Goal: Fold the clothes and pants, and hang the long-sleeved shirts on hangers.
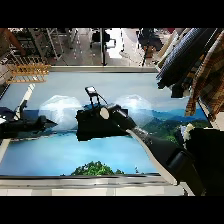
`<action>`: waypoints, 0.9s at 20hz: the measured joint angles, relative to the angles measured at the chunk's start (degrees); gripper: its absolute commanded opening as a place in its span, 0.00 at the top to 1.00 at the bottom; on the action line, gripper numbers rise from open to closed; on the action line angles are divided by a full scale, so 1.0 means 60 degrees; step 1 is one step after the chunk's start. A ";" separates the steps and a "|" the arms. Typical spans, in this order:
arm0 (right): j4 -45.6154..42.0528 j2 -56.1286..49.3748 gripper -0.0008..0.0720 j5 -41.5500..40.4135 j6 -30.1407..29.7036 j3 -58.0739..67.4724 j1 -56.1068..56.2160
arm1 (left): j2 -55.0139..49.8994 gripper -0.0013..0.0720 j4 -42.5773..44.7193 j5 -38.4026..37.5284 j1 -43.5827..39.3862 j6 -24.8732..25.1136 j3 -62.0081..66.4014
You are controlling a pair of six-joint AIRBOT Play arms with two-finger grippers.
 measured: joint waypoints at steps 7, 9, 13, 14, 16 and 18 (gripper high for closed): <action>-0.0229 0.1515 0.17 0.4084 -0.0827 -0.0240 -0.3504 | -0.1024 0.98 0.0058 0.2109 -0.2211 0.0182 0.0627; 0.0667 0.1712 0.15 0.4838 -0.1239 -0.0991 -0.4568 | -0.1821 0.98 0.0339 0.2379 -0.2783 -0.0095 0.1381; 0.2452 0.1548 0.15 0.4823 -0.2240 -0.2612 -0.6062 | -0.3559 0.98 0.1836 0.1676 -0.3515 -0.1206 0.2940; 0.2849 0.1348 0.09 0.4758 -0.2510 -0.2834 -0.6288 | -0.3876 0.98 0.2116 0.1457 -0.3599 -0.1366 0.3184; 0.3759 0.0732 0.09 0.4623 -0.3155 -0.3056 -0.6634 | -0.4360 0.98 0.2484 0.1162 -0.3712 -0.1636 0.3526; 0.4688 0.0044 0.09 0.4575 -0.3694 -0.2940 -0.6783 | -0.4605 0.98 0.2699 0.0965 -0.3767 -0.1752 0.3694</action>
